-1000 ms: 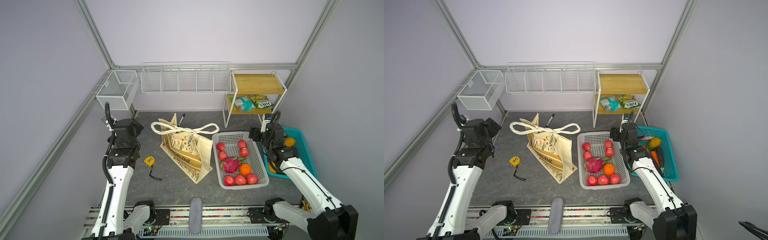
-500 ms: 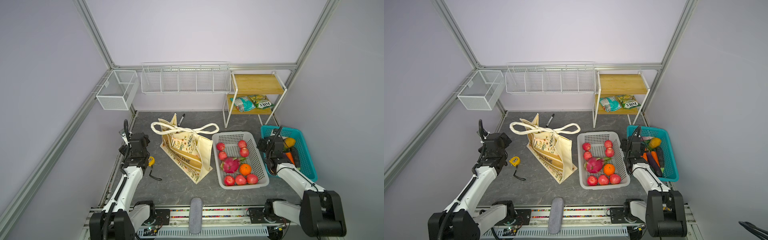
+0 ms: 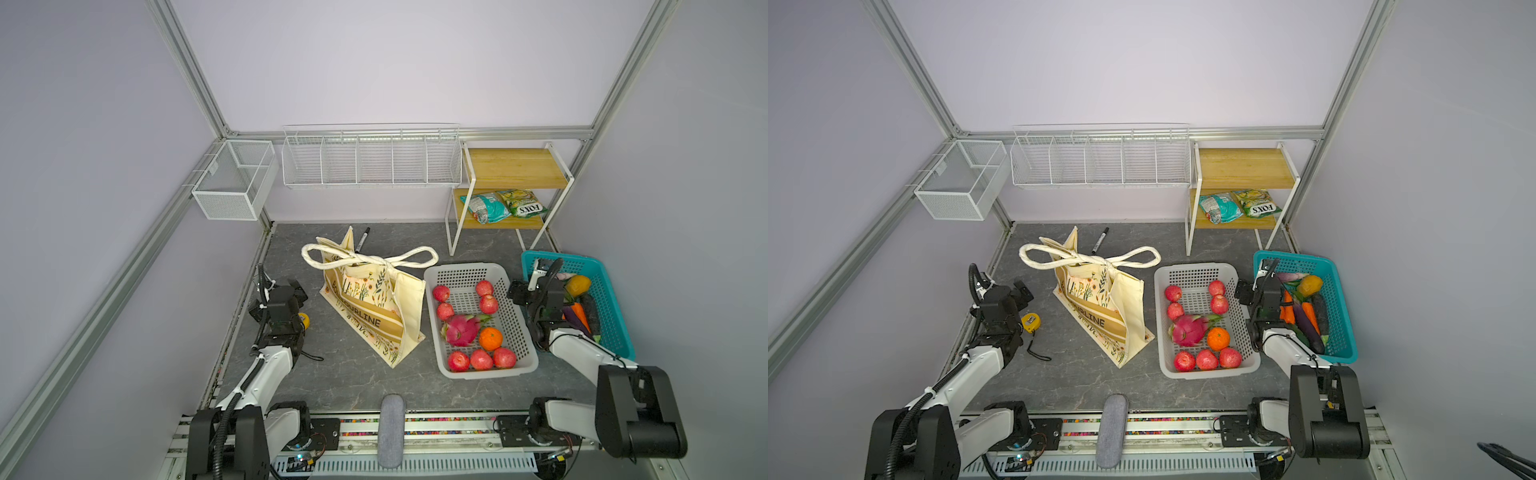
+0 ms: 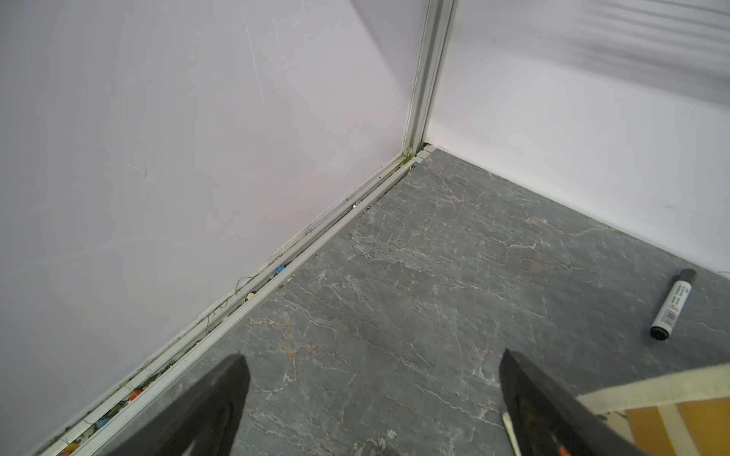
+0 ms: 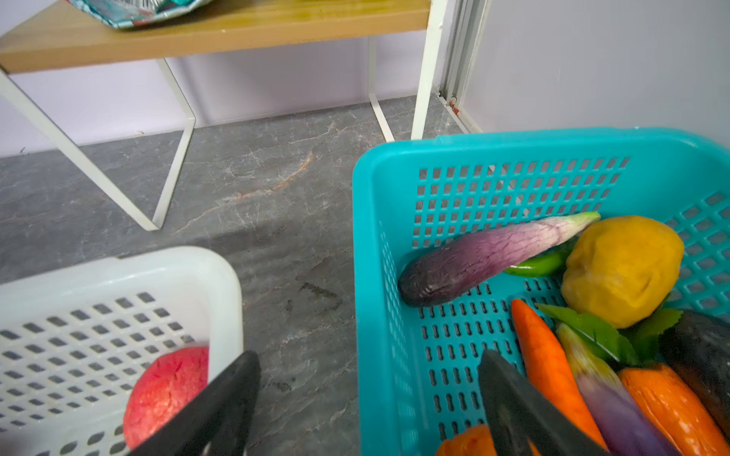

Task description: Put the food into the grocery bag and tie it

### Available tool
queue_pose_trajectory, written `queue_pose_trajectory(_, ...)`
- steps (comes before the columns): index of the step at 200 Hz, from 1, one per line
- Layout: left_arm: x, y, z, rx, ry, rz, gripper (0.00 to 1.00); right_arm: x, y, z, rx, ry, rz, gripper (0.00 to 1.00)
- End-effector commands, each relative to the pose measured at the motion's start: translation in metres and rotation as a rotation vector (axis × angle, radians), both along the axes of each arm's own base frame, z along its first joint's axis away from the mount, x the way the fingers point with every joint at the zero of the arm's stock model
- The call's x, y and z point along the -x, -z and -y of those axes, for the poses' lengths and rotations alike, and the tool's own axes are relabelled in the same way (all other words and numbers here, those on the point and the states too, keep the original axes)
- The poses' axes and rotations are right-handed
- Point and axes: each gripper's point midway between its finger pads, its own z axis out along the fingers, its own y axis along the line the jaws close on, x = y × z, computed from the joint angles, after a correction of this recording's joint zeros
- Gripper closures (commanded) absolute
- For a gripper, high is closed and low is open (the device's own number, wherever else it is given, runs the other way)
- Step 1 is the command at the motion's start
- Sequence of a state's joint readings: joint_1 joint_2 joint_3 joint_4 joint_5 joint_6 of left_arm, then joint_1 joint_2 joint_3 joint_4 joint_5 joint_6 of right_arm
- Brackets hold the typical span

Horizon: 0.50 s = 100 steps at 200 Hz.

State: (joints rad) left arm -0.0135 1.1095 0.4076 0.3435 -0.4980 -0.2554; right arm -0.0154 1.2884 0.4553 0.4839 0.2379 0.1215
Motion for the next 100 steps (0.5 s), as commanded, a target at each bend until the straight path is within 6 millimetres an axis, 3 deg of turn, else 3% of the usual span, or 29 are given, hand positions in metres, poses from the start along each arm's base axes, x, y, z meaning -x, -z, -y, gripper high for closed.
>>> queue_pose_trajectory(1,-0.008,0.000,0.005,-0.007,0.034,0.044,0.00,-0.007,0.014,-0.002,0.015,-0.036,-0.010,0.11)
queue_pose_trajectory(33,-0.020,0.006,0.008,-0.013,0.054,0.050,0.01,-0.023,0.023,-0.001,0.046,-0.051,-0.012,0.11)
queue_pose_trajectory(57,-0.031,0.013,0.009,-0.021,0.064,0.037,0.00,-0.028,0.026,-0.018,0.072,-0.138,-0.014,0.12)
queue_pose_trajectory(100,-0.053,0.028,0.016,-0.071,0.119,-0.003,0.01,-0.018,0.031,-0.021,0.078,-0.158,0.079,0.12)
